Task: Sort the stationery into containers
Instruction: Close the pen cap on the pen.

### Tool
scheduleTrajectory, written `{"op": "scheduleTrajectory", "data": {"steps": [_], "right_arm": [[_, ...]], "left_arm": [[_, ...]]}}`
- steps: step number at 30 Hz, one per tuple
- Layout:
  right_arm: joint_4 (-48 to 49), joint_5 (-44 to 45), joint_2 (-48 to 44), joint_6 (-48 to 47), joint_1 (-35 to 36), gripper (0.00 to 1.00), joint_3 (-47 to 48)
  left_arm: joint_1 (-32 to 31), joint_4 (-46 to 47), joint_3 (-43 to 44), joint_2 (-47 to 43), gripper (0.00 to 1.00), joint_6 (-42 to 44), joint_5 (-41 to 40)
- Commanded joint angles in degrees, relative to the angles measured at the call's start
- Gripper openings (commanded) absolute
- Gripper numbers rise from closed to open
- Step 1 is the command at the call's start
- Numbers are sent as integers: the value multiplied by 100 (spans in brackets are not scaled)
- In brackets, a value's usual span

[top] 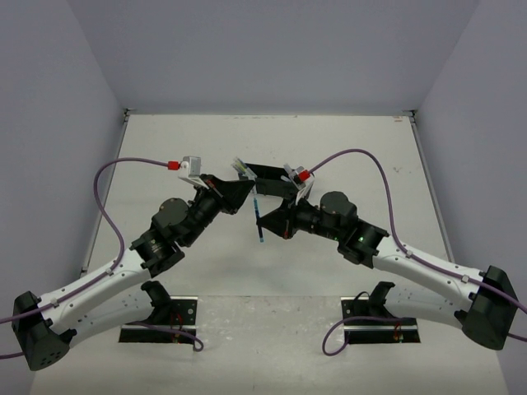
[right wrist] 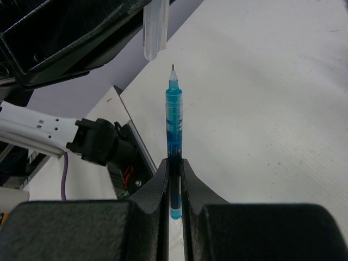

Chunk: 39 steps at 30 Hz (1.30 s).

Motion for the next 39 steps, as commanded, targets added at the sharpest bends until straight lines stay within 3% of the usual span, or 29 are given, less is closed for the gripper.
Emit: {"op": "scheduleTrajectory", "data": {"steps": [1,39], "right_arm": [[223,-82,-160,-74,40,0,156],[-138,321,100,142,39,0,678]], "left_arm": [[-12,216,101,73,0,101,-231],[-12,313,-100,30,0,-17,-45]]}}
